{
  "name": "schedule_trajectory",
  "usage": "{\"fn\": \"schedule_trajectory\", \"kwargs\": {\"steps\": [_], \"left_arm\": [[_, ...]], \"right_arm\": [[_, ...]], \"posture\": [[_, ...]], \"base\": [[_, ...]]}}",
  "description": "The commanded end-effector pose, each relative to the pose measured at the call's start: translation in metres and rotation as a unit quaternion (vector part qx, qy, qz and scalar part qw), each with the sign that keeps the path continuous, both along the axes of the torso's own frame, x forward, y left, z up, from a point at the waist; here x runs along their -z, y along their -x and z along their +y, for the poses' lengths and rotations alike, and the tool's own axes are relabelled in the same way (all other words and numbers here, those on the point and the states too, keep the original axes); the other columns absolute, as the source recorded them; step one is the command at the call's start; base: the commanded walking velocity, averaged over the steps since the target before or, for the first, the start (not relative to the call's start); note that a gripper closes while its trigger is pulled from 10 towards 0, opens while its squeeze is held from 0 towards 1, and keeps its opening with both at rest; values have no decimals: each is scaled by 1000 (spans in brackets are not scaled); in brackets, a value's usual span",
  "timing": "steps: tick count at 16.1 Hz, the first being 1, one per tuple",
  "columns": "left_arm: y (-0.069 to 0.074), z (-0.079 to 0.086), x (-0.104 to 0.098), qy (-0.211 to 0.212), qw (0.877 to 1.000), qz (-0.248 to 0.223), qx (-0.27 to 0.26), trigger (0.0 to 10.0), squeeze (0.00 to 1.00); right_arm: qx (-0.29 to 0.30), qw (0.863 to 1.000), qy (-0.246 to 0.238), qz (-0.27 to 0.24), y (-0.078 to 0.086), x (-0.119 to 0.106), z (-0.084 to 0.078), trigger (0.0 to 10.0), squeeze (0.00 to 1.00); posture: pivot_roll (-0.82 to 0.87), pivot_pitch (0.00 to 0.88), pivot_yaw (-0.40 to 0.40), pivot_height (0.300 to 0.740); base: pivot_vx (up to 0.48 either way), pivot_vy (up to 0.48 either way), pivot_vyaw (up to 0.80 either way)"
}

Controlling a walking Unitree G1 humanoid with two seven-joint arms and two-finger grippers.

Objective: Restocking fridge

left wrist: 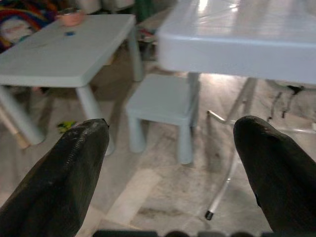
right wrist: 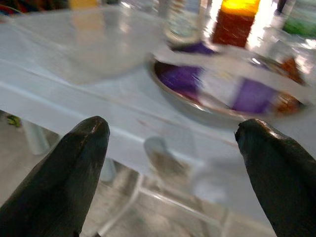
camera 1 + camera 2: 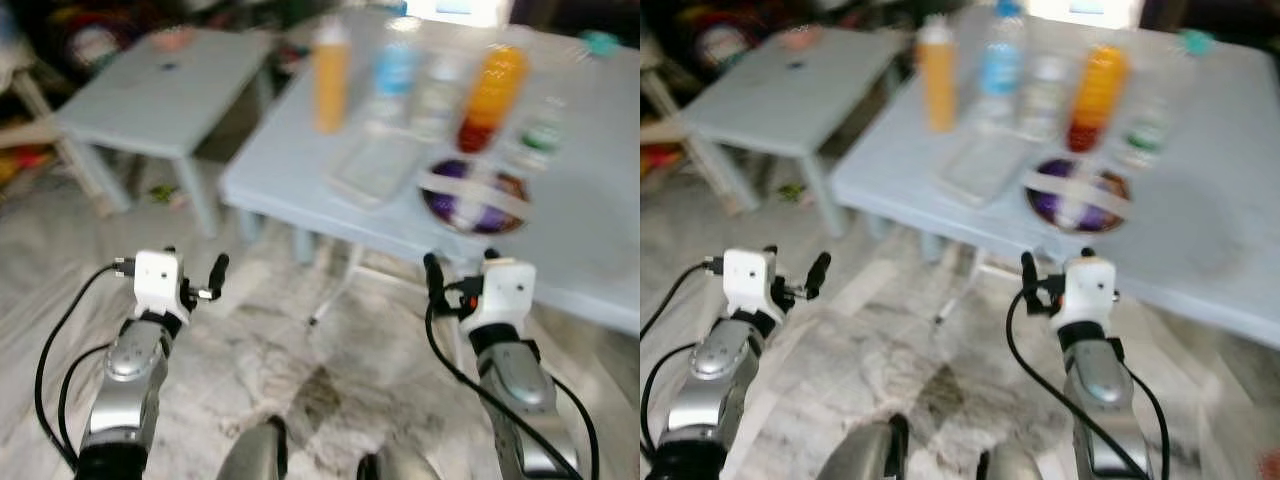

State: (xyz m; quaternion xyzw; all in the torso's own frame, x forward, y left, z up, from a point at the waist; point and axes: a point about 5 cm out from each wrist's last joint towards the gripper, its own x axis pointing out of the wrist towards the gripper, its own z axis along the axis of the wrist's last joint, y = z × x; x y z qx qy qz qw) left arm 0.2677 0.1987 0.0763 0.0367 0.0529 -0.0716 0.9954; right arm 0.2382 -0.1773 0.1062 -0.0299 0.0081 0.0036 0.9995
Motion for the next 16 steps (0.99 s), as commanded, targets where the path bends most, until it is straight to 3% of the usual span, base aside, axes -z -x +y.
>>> {"fn": "schedule_trajectory", "kwargs": {"steps": [1,5,11,14,16], "left_arm": [[0,-1,-2,-5,1000,-4,-1,10000,0],[1,-3,-4,-8,1000,-4,4,10000,0],[0,-5,-3,-11,1000,0,12,10000,0],[0,-9,-4,-16,1000,-2,21,10000,0],[-1,-11,-5,-22,999,-5,28,10000,0]], "right_arm": [[19,1000,-7,-15,-1,-6,-4,10000,0],[137,990,-8,-33,-7,-18,-33,10000,0],[171,984,-11,-49,-20,-29,-51,10000,0],[192,979,-48,-50,-35,-31,-59,10000,0],[188,978,-73,-44,-50,-30,-56,10000,0]], "posture": [[-70,128,24,740],[-64,129,28,740],[-60,135,36,740],[-38,140,42,740],[-19,144,42,740]], "base": [[0,0,0],[0,0,0],[0,0,0],[0,0,0],[0,0,0]]}}
